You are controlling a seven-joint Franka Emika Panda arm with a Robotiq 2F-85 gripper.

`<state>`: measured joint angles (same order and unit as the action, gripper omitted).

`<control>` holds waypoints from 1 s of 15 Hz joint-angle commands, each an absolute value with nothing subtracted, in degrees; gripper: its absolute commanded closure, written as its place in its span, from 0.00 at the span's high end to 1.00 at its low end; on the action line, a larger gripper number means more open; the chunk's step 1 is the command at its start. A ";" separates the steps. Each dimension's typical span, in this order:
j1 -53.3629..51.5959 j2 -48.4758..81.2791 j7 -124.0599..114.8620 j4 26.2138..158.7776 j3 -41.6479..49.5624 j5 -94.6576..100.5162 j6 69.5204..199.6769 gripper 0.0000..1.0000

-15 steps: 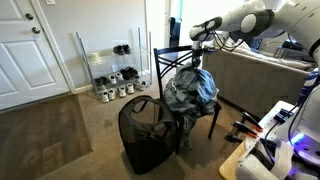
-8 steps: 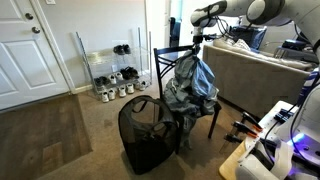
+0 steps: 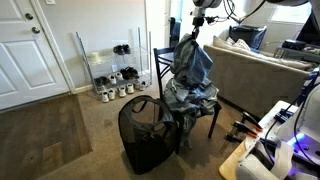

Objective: Put one denim trousers in the laundry basket

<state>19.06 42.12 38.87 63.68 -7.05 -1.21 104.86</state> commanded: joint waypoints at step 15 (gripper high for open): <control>-1.22 42.91 47.94 62.46 -7.70 4.24 96.95 0.02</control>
<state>1.78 41.36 46.00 66.19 -8.04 1.39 101.32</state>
